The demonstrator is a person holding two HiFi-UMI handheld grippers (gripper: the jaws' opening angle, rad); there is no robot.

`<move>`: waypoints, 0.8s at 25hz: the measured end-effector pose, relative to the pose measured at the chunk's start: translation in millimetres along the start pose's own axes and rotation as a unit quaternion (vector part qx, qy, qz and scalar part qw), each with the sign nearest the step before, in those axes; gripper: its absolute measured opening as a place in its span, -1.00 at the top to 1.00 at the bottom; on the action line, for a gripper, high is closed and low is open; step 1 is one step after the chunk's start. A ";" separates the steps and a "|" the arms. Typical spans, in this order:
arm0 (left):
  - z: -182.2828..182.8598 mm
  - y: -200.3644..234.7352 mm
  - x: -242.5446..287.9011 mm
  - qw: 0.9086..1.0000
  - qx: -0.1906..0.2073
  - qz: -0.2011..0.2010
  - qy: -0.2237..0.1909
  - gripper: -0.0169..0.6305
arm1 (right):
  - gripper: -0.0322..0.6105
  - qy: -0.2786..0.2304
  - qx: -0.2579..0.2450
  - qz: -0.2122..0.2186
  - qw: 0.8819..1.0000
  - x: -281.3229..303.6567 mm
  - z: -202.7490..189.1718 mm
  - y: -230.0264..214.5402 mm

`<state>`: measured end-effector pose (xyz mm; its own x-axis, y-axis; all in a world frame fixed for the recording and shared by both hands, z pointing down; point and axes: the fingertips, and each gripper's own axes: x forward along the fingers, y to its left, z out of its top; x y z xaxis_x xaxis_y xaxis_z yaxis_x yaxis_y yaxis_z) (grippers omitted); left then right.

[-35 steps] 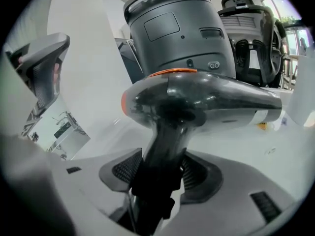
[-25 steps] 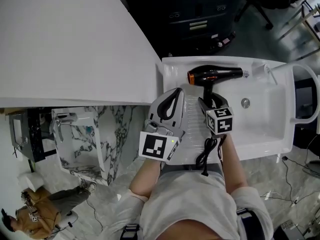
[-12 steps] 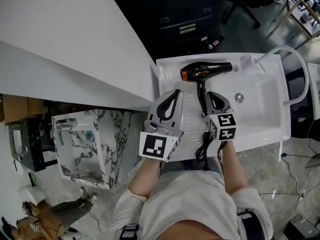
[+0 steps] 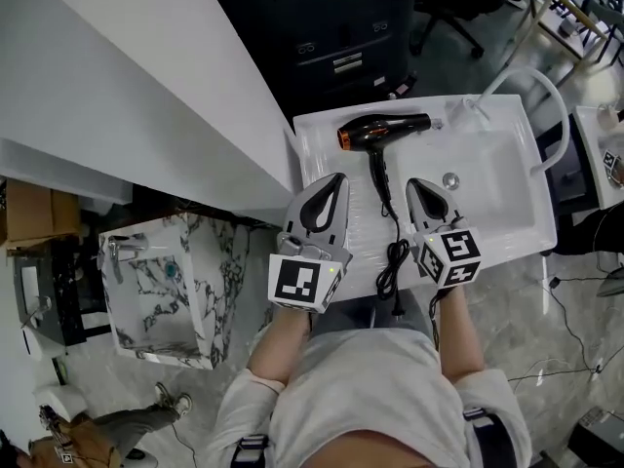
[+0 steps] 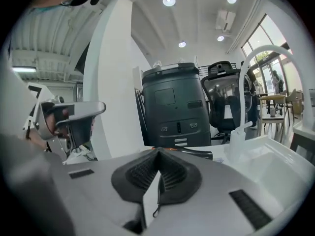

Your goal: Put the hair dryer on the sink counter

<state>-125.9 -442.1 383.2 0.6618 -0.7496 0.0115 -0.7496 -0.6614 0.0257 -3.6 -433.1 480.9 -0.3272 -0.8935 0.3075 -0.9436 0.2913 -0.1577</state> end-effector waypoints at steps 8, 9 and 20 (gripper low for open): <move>18.4 -19.6 -13.1 1.000 0.020 0.008 -0.017 0.91 | 0.87 -0.043 -0.037 0.008 0.998 -42.4 33.7 12.0; 20.9 -21.5 -14.0 0.999 0.024 0.011 -0.019 0.91 | 0.87 -0.048 -0.045 0.010 0.998 -46.8 38.6 13.0; 41.4 -62.2 -37.3 0.998 0.027 0.056 -0.029 0.91 | 0.87 -0.071 -0.039 0.060 0.995 -106.0 62.3 10.7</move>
<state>-104.4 -374.1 339.7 0.5733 -0.8180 -0.0473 -0.8194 -0.5726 -0.0272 24.2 -356.5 388.1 -0.4316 -0.8887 0.1549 -0.9015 0.4186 -0.1101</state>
